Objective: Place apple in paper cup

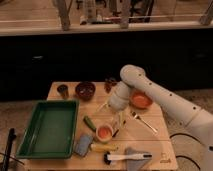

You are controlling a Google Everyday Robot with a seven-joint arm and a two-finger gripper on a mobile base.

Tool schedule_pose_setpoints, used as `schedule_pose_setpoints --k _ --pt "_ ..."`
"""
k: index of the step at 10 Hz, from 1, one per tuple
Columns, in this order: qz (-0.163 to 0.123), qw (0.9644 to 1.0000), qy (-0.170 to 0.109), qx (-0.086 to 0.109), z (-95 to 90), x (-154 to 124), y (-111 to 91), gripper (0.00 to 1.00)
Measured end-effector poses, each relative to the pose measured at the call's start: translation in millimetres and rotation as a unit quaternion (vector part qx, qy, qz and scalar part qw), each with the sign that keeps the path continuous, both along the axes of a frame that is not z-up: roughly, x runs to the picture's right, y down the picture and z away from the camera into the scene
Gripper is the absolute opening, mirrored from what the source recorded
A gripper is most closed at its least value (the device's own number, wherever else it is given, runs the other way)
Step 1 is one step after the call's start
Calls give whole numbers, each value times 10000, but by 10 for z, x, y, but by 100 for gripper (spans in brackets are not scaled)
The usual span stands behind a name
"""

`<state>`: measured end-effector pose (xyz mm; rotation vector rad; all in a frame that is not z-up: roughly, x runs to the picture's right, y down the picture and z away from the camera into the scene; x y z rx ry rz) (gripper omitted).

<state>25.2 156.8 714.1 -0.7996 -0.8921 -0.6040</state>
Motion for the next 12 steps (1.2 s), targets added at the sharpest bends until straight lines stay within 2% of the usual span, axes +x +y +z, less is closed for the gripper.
schedule_pose_setpoints --k 12 --pt "-46 9999 -75 69 -50 30 -43 80"
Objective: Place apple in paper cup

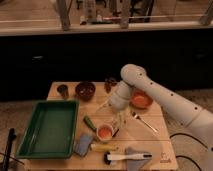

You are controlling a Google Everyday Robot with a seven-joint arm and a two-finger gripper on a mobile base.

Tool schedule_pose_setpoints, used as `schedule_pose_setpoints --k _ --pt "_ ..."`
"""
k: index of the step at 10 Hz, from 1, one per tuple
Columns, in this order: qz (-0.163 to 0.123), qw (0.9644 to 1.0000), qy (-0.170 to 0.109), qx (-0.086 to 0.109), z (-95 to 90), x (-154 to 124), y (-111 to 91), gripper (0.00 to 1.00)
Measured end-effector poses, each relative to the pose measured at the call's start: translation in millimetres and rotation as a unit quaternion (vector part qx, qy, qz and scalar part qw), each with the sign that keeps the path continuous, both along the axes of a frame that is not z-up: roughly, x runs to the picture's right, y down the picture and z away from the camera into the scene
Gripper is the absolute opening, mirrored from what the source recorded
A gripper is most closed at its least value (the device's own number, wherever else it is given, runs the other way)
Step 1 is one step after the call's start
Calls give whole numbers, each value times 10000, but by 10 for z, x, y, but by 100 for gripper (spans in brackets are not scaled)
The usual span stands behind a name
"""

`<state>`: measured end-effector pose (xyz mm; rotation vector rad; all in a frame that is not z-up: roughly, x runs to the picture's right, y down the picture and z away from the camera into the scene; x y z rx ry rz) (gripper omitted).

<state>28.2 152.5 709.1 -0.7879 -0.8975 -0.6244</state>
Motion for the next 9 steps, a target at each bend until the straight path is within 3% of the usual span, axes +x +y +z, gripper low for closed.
schedule_pose_setpoints --k 9 --pt "33 10000 -79 6 -14 29 -30 80"
